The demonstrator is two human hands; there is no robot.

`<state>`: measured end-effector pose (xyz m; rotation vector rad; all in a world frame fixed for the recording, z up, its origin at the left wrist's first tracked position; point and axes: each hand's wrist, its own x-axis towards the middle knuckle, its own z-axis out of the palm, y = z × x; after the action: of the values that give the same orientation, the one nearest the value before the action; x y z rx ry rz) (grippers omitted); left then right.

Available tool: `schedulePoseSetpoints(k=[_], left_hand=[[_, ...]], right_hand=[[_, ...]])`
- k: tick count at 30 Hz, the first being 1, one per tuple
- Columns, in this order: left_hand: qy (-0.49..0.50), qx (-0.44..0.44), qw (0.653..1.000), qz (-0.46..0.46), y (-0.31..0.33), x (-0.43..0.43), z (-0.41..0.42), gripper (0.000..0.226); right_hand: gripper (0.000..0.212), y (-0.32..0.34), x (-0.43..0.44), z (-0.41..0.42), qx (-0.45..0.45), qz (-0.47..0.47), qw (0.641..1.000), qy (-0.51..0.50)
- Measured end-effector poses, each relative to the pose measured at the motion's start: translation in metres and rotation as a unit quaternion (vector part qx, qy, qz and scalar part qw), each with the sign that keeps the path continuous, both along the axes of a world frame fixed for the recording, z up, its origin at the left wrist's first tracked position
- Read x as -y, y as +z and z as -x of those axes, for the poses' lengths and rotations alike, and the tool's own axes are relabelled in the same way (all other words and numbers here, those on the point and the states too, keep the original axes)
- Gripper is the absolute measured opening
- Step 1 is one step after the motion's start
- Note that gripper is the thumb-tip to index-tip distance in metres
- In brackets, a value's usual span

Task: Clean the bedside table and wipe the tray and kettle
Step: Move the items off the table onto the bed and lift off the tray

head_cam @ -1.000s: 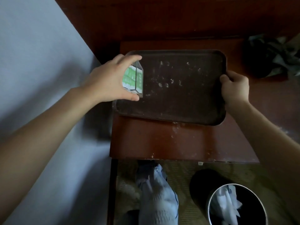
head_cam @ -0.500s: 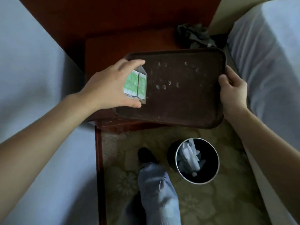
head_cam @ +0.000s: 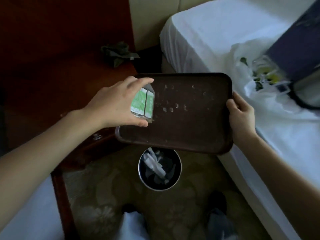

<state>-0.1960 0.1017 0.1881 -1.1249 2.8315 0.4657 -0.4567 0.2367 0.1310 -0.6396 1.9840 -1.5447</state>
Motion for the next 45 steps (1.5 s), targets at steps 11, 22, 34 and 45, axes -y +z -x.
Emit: schedulePoseSetpoints(k=[11, 22, 34, 45], left_hand=[[-0.027, -0.077, 0.997, -0.010, -0.002, -0.065, 0.227, 0.102], [0.008, -0.079, 0.997, 0.023, -0.019, -0.069, 0.354, 0.100], [-0.023, -0.019, 0.999, 0.042, -0.064, -0.019, 0.402, 0.101], [-0.176, 0.003, 0.984, -0.023, -0.089, 0.052, 0.466, 0.099]], right_hand=[[0.037, 0.001, -0.126, 0.199, 0.031, -0.009, 0.993, -0.116], [0.033, -0.048, -0.152, 0.282, 0.141, 0.036, 0.958, -0.247], [0.039, -0.111, -0.066, 0.292, 0.247, 0.023, 0.911, -0.329], [0.061, -0.098, -0.078, 0.304, 0.034, -0.195, 0.963, -0.184]])
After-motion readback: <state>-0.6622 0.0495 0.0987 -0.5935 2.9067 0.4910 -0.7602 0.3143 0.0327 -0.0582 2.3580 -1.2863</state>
